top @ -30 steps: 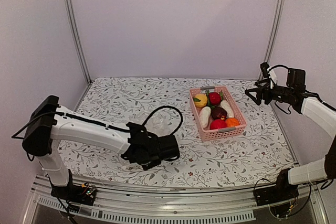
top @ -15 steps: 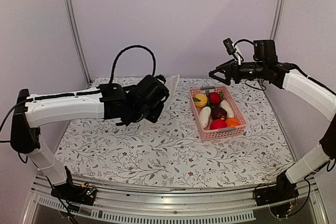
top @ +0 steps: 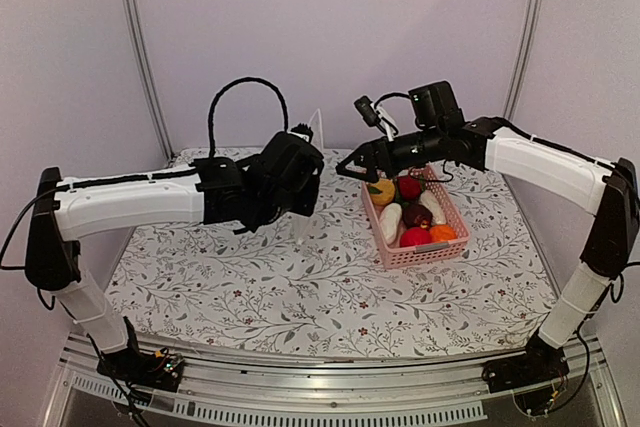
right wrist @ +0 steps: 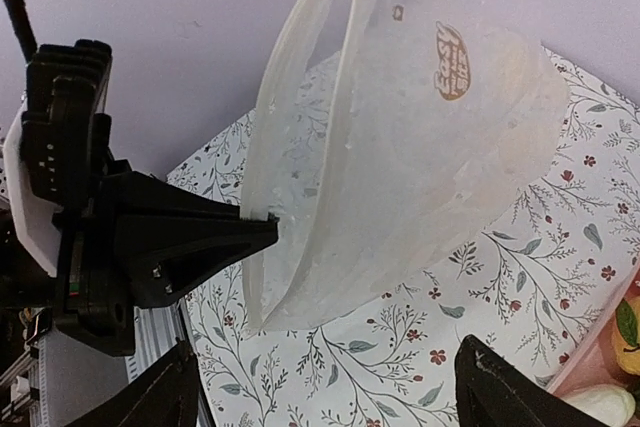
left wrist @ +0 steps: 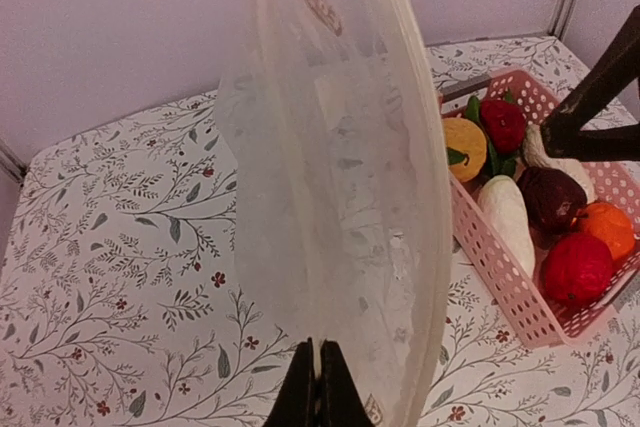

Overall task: Place the food in the zip-top bag and seal the zipper
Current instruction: Pass from the left arm to the right

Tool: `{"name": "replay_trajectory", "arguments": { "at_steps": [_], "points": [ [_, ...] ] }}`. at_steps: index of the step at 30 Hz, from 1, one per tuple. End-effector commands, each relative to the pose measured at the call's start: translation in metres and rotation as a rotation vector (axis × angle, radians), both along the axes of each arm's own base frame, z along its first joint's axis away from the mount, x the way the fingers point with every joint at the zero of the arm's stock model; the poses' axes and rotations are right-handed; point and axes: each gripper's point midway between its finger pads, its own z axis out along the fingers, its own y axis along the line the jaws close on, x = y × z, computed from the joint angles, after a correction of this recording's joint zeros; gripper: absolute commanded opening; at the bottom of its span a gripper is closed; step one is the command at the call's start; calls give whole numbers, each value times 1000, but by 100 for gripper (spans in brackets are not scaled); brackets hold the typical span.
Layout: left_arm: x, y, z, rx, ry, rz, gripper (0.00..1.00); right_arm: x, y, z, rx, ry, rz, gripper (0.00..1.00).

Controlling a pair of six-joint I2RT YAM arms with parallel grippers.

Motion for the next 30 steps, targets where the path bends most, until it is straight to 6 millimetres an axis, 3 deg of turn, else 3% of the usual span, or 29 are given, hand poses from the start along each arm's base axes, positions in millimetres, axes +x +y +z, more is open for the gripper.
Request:
{"name": "replay_trajectory", "arguments": {
  "at_steps": [1,8,12,15,22,24,25,28,30],
  "points": [
    [2,-3,6,-66,-19,-1,0,9,18,-5,6,72,-12,86],
    [-4,-11,6,-62,-21,-43,0,6,44,-14,-9,79,7,85],
    [-10,-14,11,-60,-41,-53,0,26,44,-27,-52,111,-123,80],
    [-12,-6,13,-56,-47,-9,0,47,32,-34,-91,107,-265,62],
    [-8,12,16,-72,-84,91,0,46,36,-31,-72,146,-279,0],
    [-4,11,16,-85,-92,97,0,41,40,-33,-63,166,-255,0],
    [-2,10,15,-93,-95,100,4,37,42,-33,-56,177,-242,0],
    [4,0,14,-111,-98,82,31,29,48,-26,-30,180,-218,0],
    [8,-6,11,-100,-98,79,38,25,50,-22,-16,189,-204,0]
  ]
}}
